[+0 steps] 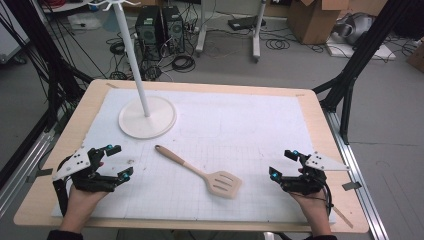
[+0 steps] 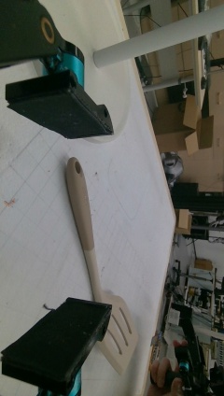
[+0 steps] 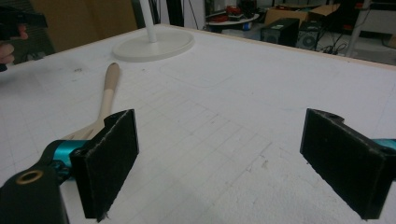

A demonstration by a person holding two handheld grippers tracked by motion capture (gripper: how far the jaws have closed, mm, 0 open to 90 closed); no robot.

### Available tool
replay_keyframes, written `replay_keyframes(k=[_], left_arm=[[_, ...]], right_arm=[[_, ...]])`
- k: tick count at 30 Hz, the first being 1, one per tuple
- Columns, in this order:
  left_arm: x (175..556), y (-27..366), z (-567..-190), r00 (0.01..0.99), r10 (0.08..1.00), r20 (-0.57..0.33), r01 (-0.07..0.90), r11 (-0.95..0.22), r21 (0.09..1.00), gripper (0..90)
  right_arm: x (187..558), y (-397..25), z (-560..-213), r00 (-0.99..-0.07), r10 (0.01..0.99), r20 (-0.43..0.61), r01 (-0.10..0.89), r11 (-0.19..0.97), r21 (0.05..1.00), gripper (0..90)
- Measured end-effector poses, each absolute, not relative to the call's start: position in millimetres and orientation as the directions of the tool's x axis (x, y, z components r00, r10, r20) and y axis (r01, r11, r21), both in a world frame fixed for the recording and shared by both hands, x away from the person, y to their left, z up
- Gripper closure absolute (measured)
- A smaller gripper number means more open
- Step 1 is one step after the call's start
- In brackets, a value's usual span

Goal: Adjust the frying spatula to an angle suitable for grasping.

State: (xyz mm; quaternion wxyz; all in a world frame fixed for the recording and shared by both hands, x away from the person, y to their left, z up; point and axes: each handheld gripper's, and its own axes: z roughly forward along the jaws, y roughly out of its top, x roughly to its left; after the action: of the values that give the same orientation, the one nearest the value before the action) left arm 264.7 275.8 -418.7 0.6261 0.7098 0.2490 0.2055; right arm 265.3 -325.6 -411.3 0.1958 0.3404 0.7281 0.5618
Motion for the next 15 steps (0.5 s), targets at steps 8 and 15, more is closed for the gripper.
replay_keyframes(k=[8, 15], left_arm=[[263.8, 276.3, -419.3, 0.792, 0.61, -0.022, 0.098, -0.092, 0.991, 12.8], [262.9, 277.9, -417.0, 0.795, 0.606, -0.014, 0.089, -0.094, 0.992, 12.8]], right_arm=[[265.3, -328.6, -409.4, -0.691, 0.714, 0.114, 0.279, 0.119, 0.953, 10.3], [264.4, -325.4, -404.8, -0.696, 0.71, 0.113, 0.275, 0.118, 0.954, 10.0]])
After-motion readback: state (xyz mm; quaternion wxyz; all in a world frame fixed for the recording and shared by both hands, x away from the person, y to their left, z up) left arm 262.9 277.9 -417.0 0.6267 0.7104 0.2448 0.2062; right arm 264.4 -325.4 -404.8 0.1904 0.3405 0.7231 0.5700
